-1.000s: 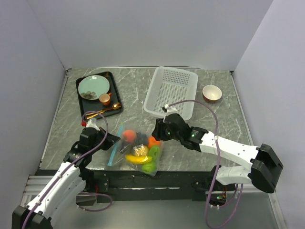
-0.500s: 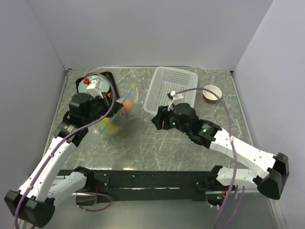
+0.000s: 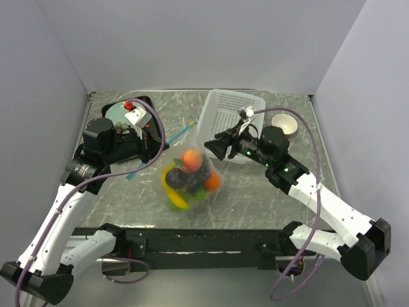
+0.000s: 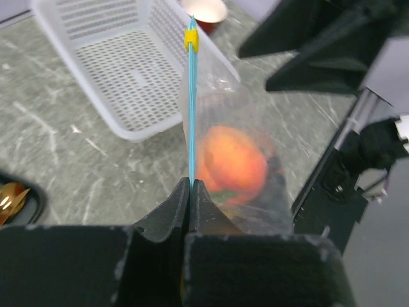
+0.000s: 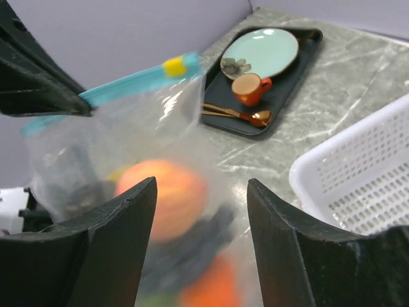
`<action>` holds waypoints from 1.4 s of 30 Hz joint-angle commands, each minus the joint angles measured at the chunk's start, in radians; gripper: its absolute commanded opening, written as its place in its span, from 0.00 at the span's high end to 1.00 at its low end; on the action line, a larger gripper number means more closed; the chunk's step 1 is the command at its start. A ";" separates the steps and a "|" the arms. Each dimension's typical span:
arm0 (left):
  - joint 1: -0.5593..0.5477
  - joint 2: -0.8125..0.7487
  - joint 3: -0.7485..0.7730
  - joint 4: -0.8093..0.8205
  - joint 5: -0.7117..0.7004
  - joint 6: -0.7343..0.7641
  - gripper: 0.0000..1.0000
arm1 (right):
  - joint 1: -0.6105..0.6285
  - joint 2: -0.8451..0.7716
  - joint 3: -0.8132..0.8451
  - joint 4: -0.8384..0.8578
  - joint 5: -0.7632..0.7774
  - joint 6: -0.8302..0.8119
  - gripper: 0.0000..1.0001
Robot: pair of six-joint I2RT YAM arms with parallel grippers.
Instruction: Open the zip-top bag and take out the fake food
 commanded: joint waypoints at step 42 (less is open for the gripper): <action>0.000 0.091 0.255 -0.042 0.393 0.100 0.99 | -0.247 0.089 -0.018 0.665 -0.629 0.162 0.14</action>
